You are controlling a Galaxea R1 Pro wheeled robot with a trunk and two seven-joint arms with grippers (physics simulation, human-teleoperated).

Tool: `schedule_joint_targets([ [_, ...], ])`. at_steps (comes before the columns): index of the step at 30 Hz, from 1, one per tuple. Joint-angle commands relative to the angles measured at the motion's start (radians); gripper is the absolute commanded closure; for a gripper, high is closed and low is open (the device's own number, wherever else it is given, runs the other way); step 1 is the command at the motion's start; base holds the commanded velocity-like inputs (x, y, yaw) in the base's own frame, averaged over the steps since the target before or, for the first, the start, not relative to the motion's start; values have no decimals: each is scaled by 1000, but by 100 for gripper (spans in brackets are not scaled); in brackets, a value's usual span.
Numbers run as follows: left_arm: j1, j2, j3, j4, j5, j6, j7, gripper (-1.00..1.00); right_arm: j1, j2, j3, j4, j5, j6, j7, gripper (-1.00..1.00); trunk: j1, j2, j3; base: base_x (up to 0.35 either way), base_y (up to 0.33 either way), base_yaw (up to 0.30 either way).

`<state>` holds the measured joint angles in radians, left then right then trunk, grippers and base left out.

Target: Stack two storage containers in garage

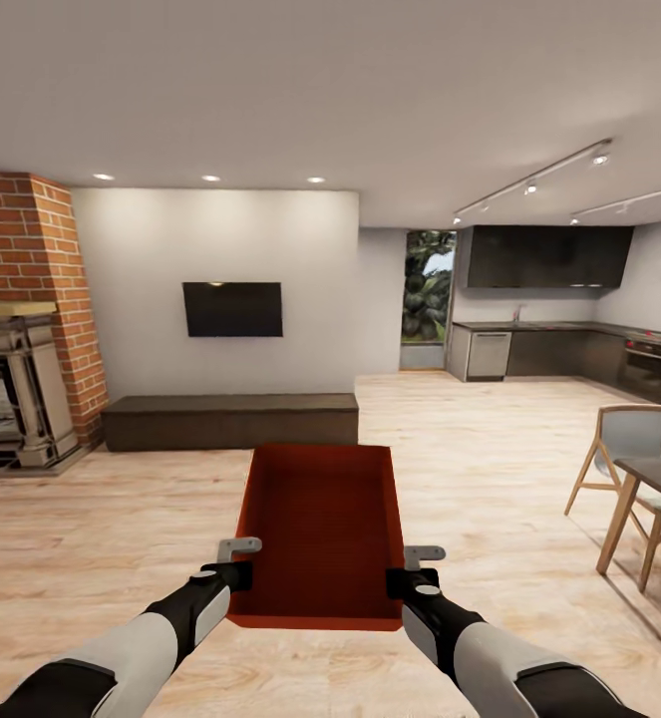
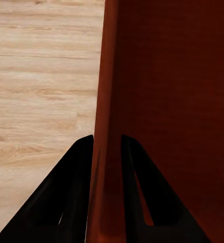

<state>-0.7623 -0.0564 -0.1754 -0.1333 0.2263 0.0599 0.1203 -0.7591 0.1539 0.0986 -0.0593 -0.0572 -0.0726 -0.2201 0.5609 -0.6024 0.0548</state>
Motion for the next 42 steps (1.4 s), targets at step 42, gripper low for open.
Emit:
schedule_joint_targets([
  [42,0,0,30,-11,-15,0,16,100,0,2,-3,6,-21,-6,-1,100,0,-1,0,0,0,-287],
])
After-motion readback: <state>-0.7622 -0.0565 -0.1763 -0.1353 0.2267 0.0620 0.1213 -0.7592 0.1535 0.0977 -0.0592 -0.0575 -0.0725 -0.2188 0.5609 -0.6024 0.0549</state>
